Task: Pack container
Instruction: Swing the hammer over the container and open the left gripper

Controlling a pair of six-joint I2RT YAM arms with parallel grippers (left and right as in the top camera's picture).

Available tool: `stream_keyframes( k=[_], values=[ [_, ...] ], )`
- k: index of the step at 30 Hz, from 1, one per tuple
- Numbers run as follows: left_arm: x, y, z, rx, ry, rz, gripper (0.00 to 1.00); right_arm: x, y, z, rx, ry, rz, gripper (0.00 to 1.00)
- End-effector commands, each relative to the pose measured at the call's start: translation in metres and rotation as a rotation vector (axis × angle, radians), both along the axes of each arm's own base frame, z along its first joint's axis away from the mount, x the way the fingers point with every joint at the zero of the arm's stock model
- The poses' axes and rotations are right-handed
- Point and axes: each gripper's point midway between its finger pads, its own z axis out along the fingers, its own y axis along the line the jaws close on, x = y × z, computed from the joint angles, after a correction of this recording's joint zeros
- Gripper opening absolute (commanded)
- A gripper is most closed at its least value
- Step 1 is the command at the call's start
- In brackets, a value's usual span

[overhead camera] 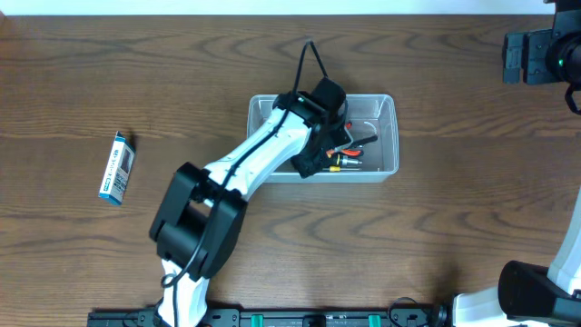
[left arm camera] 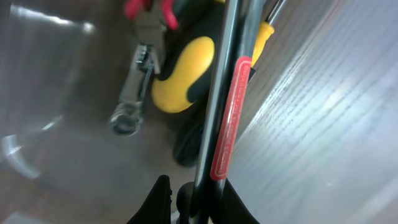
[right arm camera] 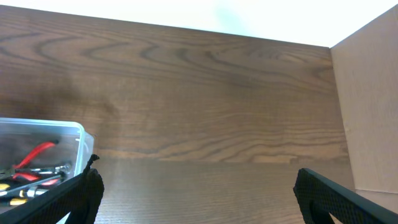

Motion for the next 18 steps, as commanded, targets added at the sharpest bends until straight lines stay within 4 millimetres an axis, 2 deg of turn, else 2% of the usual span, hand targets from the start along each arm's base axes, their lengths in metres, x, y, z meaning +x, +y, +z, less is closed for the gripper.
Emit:
stream_keyframes(
  k=[1,2,3,5,7,13,18],
  values=[
    [-0.002,0.001,-0.006,-0.002,0.024,-0.009,0.06,0.000,-0.002,-0.002,0.016,0.002,-0.014,0.99],
    [-0.001,0.002,-0.007,0.000,0.027,-0.006,0.14,0.000,-0.002,-0.002,0.016,0.002,-0.014,0.99],
    [-0.001,0.003,-0.007,0.000,0.027,-0.004,0.17,0.000,-0.002,-0.002,0.016,0.002,-0.014,0.99],
    [0.002,0.006,-0.007,-0.001,0.026,0.006,0.31,0.000,-0.002,-0.002,0.016,0.002,-0.014,0.99],
    [0.004,0.009,-0.007,-0.002,0.025,0.015,0.41,0.000,-0.002,-0.002,0.016,0.002,-0.014,0.99],
    [0.018,0.026,-0.004,0.033,-0.015,0.058,0.48,0.000,-0.001,-0.002,0.016,0.002,-0.013,0.99],
    [0.051,0.048,0.024,0.074,-0.163,0.192,0.50,0.000,-0.001,-0.002,0.016,0.003,-0.013,0.99]
  ],
)
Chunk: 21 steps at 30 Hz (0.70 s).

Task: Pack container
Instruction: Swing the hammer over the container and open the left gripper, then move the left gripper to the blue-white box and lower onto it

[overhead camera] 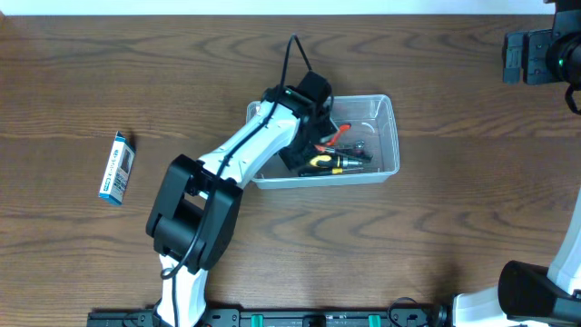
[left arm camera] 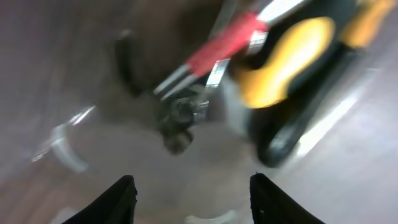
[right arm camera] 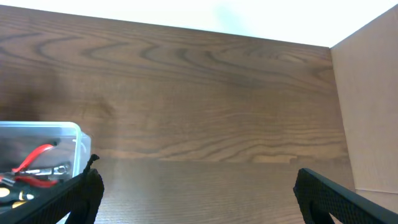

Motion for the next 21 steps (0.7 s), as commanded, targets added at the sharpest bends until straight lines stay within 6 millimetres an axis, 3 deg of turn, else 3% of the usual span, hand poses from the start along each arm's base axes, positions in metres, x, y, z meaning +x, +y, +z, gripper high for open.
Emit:
stream_keyframes(
  k=[1,6,11,14,16,21],
  values=[
    [0.028,0.018,0.038,0.021,-0.143,0.107,0.50,0.000,-0.001,-0.002,0.016,0.002,-0.013,0.99],
    [0.035,0.025,0.094,-0.045,-0.265,0.138,0.51,0.000,-0.001,-0.002,0.016,0.002,-0.012,0.99],
    [0.029,0.052,0.176,-0.069,-0.473,0.237,0.77,0.000,-0.001,-0.002,0.016,0.001,-0.013,0.99],
    [0.016,0.084,0.215,-0.084,-0.550,0.331,0.98,0.001,-0.001,-0.001,0.013,-0.002,-0.011,0.99],
    [0.006,0.119,0.230,-0.075,-0.559,0.421,0.98,0.001,-0.001,-0.001,0.013,-0.002,-0.010,0.99],
    [-0.017,0.220,0.226,0.001,-0.466,0.668,0.98,0.001,-0.001,-0.001,0.015,-0.001,-0.010,0.99]
  ],
)
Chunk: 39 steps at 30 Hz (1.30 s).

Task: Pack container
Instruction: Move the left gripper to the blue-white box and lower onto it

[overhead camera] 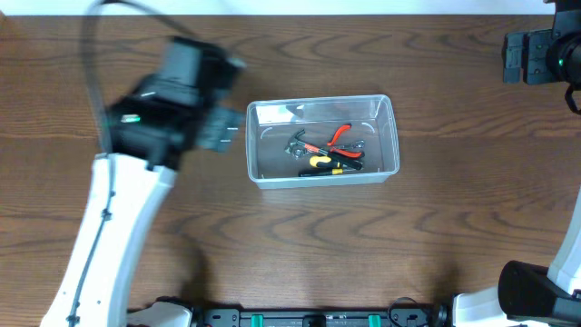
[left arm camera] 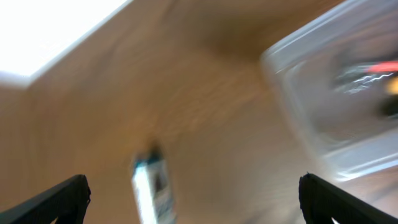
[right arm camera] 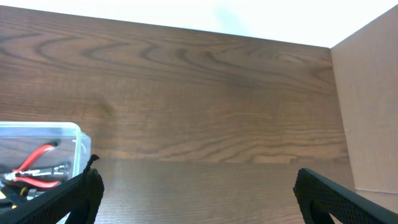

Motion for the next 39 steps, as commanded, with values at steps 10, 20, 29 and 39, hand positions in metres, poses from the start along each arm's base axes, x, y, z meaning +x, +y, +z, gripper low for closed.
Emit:
stream_keyframes(
  k=[10,20,29,39],
  values=[
    [0.000,0.144,-0.076,-0.218,0.245,0.309,0.98,0.001,-0.002,0.000,0.010,-0.006,-0.011,0.99],
    [-0.002,0.182,-0.154,-0.184,0.484,0.331,0.98,-0.005,-0.018,-0.003,-0.059,0.024,-0.081,0.99],
    [-0.007,0.193,-0.206,-0.224,0.614,0.361,0.98,-0.008,-0.018,-0.005,-0.059,0.038,-0.083,0.99],
    [-0.002,0.203,-0.253,-0.246,0.671,0.381,0.98,-0.008,-0.019,-0.005,-0.063,0.040,-0.087,0.99]
  ],
)
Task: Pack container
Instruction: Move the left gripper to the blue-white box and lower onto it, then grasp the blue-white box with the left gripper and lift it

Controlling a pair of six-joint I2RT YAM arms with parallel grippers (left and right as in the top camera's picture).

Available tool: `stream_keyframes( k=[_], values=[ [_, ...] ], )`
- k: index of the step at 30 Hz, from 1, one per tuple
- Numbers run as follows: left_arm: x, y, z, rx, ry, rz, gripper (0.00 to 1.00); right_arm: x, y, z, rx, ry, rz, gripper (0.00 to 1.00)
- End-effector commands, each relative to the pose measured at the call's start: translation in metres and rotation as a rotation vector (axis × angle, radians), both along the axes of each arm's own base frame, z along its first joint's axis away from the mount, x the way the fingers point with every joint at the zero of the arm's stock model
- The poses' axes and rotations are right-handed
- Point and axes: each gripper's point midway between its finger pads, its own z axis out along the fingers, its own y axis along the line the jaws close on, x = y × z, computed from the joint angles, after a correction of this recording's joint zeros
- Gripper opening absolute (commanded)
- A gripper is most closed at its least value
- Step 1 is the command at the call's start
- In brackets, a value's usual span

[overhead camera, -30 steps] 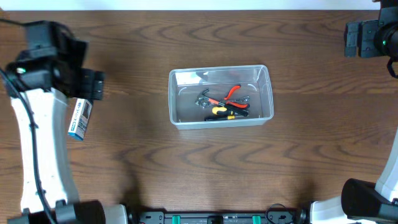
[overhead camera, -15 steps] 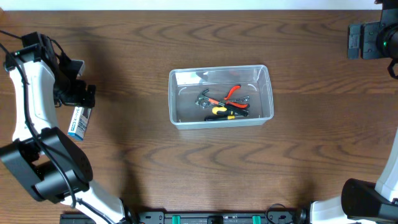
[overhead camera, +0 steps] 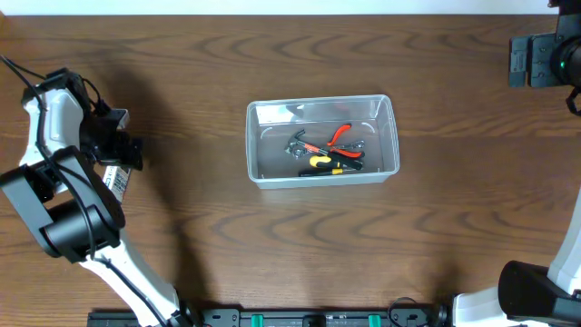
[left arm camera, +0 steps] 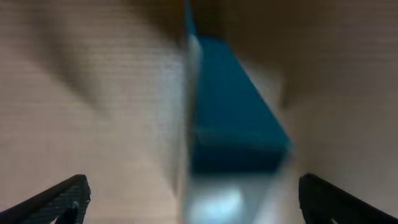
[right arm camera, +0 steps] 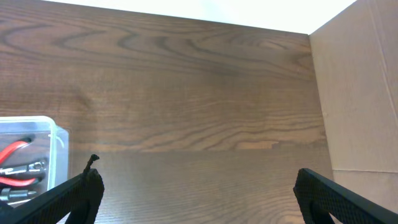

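A clear plastic container (overhead camera: 263, 173) stands mid-table and holds red-handled pliers (overhead camera: 340, 135), a yellow-and-black screwdriver (overhead camera: 325, 162) and a metal wrench (overhead camera: 296, 141). A blue-and-white box (overhead camera: 116, 183) lies at the far left. My left gripper (overhead camera: 120, 151) is right over its far end. In the left wrist view the box (left arm camera: 236, 124) is a close blur between the open fingers of my left gripper (left arm camera: 193, 205). My right gripper (right arm camera: 202, 199) hangs open and empty above the table, and one corner of the container (right arm camera: 37, 124) shows at the left of its view.
A light cardboard wall (right arm camera: 364, 93) rises at the right of the right wrist view. The right arm's wrist (overhead camera: 540, 56) sits at the top right corner of the overhead view. Bare wooden table (overhead camera: 182, 236) lies between the box and the container.
My left gripper was open and high up just left of the container; now it is at the far left, low over the blue-and-white box. The right wrist view has shifted a little to the right.
My left gripper was inside the container with its fingers close around a black, red-labelled tool. Then it stood open over the tools lying in the container. Then it was out, left of the container. Now it is open around the box at the far left.
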Motion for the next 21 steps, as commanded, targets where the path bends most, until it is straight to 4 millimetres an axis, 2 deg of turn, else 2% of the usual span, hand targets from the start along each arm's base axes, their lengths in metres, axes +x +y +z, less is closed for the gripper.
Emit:
stream_keyframes(
  k=[1,12,14,21],
  values=[
    [-0.001,0.002,-0.010,-0.002,0.013,-0.012,0.98,-0.001,-0.005,-0.002,-0.001,0.004,-0.025,0.99],
    [-0.004,0.000,-0.031,-0.019,0.048,-0.012,1.00,-0.001,-0.005,-0.001,0.004,0.002,-0.031,0.99],
    [-0.004,0.000,-0.031,-0.020,0.049,-0.012,0.97,-0.001,-0.005,-0.001,0.006,0.002,-0.033,0.99],
    [-0.004,0.000,-0.031,-0.019,0.049,-0.012,0.77,-0.001,-0.005,-0.002,0.010,0.002,-0.038,0.99]
  ],
)
